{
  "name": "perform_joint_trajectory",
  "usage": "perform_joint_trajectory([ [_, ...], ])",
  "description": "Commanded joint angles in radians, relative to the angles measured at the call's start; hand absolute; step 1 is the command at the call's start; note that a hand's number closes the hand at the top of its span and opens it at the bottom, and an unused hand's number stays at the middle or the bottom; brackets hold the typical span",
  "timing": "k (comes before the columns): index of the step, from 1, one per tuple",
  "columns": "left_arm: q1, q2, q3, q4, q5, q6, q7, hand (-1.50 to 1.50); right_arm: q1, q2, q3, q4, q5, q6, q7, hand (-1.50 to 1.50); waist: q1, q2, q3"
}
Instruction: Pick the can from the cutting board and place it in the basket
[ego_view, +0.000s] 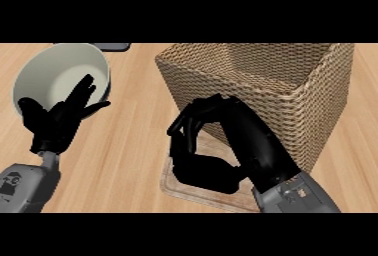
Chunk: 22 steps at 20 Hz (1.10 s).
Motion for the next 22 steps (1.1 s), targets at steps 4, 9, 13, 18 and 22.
perform_joint_trajectory([
  [4,0.019,0.014,0.021,0.043,-0.005,0.022,0.025,0.00,-0.286,0.006,-0.144,0.070,0.009,-0.225,0.270,1.50,-0.023,0.003,-0.004],
  [9,0.031,0.017,0.018,0.036,-0.012,0.030,0.030,0.00,-0.490,0.006,-0.259,0.240,0.065,-0.213,0.354,1.50,-0.031,0.005,-0.004],
  [13,0.042,0.005,0.014,0.040,-0.022,0.041,0.014,0.00,-0.678,-0.017,-0.346,0.384,0.095,-0.187,0.409,1.50,-0.044,0.008,-0.003],
  [18,0.027,0.023,0.030,0.036,-0.009,0.025,0.023,0.00,-0.885,-0.091,-0.439,0.627,0.134,-0.168,0.418,1.50,-0.036,0.022,-0.001],
  [22,0.026,0.029,0.032,0.020,-0.011,0.023,0.024,0.00,-1.021,-0.132,-0.488,0.830,0.179,-0.181,0.421,1.50,-0.026,0.029,0.001],
])
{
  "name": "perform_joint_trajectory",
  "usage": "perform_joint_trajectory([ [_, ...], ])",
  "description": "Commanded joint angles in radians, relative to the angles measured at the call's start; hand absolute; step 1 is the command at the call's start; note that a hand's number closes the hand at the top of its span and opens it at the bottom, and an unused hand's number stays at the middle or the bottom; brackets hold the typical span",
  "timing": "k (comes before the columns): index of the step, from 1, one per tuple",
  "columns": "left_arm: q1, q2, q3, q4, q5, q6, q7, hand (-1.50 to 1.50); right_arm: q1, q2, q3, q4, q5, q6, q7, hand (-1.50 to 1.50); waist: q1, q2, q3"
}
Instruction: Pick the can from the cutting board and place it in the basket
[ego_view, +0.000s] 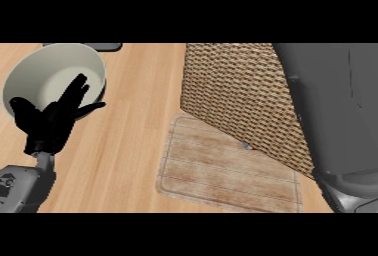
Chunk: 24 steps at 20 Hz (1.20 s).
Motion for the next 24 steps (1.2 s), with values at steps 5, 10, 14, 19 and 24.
perform_joint_trajectory([
  [5,0.013,-0.004,-0.006,0.030,-0.027,0.020,0.005,0.00,-0.270,-0.112,-0.073,0.413,0.078,0.036,0.185,1.50,0.006,0.022,-0.001],
  [10,0.010,0.010,0.016,0.035,-0.008,0.001,0.017,0.00,-0.344,-0.171,-0.048,0.614,0.126,0.103,0.155,1.50,-0.004,0.022,0.001],
  [14,0.008,0.011,0.034,0.052,0.005,-0.009,0.014,0.00,-0.365,-0.182,-0.078,0.745,0.137,0.071,0.097,1.50,0.000,0.026,0.002],
  [19,0.029,0.023,0.046,0.033,-0.007,-0.015,0.009,0.00,-0.334,-0.194,-0.098,0.826,0.130,0.080,-0.009,1.50,-0.012,0.019,0.005],
  [24,0.028,0.017,0.055,0.036,-0.022,0.001,0.030,0.00,-0.229,-0.173,-0.104,0.827,0.131,0.028,-0.117,1.50,-0.029,0.015,0.006],
])
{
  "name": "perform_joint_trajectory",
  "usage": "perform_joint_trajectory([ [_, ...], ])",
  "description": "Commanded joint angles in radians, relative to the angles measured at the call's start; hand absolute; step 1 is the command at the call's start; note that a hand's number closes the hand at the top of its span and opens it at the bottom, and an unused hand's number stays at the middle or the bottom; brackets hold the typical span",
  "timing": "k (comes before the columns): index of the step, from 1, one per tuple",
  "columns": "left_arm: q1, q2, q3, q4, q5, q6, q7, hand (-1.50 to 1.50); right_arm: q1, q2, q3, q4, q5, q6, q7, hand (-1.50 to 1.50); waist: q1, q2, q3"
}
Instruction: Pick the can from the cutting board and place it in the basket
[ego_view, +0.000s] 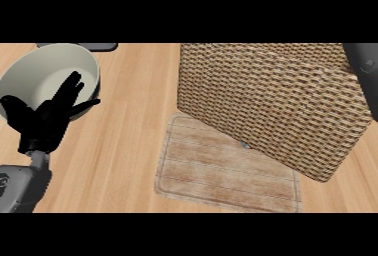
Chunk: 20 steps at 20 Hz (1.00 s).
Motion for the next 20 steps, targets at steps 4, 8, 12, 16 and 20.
perform_joint_trajectory([
  [4,0.050,0.025,0.045,0.068,-0.004,-0.017,0.000,0.00,0.115,0.021,-0.020,0.011,0.004,-0.086,-0.030,1.50,-0.015,-0.001,-0.004],
  [8,0.040,-0.008,0.031,0.057,-0.016,0.007,0.001,0.00,0.115,0.026,0.046,0.061,0.109,-0.189,0.085,1.50,-0.028,-0.004,-0.005],
  [12,0.036,-0.023,0.030,0.093,-0.032,-0.008,-0.036,0.00,0.125,0.067,-0.003,0.060,0.066,-0.196,0.096,-1.50,-0.023,-0.002,-0.005],
  [16,0.075,-0.019,0.030,0.038,-0.045,0.006,-0.004,0.00,0.193,0.050,-0.017,0.010,0.049,-0.175,-0.010,-1.50,-0.018,-0.005,-0.003],
  [20,-0.003,-0.013,0.054,0.099,-0.042,-0.025,-0.011,0.00,0.205,0.040,-0.047,-0.006,0.033,-0.213,-0.065,-1.50,-0.020,0.001,-0.004],
])
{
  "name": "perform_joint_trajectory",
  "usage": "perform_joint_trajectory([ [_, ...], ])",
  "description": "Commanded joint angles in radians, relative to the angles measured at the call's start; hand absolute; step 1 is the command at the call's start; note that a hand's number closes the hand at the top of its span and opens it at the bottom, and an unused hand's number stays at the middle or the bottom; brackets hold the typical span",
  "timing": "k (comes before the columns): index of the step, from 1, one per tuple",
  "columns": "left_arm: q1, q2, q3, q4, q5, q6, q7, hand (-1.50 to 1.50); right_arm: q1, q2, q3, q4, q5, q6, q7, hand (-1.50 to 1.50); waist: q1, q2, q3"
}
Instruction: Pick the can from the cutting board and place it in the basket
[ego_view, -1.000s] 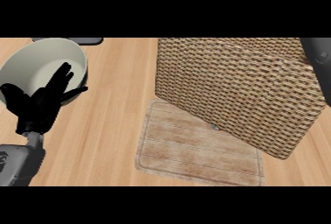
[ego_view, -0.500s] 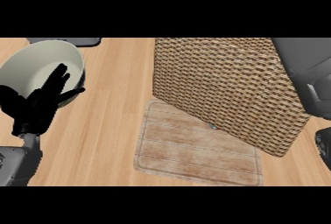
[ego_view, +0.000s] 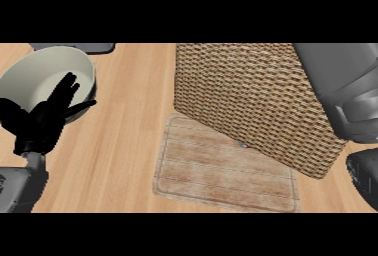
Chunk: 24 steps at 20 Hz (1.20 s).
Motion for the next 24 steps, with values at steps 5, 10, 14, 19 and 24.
perform_joint_trajectory([
  [5,0.065,-0.010,0.004,0.030,-0.030,0.021,0.005,0.00,0.037,-0.086,-0.057,-0.038,0.019,-0.193,0.091,-1.50,-0.011,0.001,-0.007],
  [10,0.078,0.005,0.018,0.023,-0.036,0.025,0.008,0.00,0.084,-0.191,-0.118,-0.054,0.021,-0.275,0.143,-1.50,-0.034,-0.006,-0.007],
  [14,0.098,-0.016,0.016,0.043,-0.041,0.031,-0.008,0.00,0.164,-0.248,-0.143,-0.152,-0.025,-0.162,0.142,-1.50,-0.067,-0.020,-0.007],
  [19,0.150,0.014,0.051,0.022,-0.013,0.005,-0.003,0.00,0.288,-0.319,-0.192,-0.272,-0.146,0.049,0.117,-1.50,-0.088,-0.030,-0.006],
  [24,0.147,-0.010,0.058,0.008,-0.021,0.043,-0.003,0.00,0.407,-0.385,-0.220,-0.421,-0.245,0.191,0.149,-1.50,-0.109,-0.035,-0.007],
])
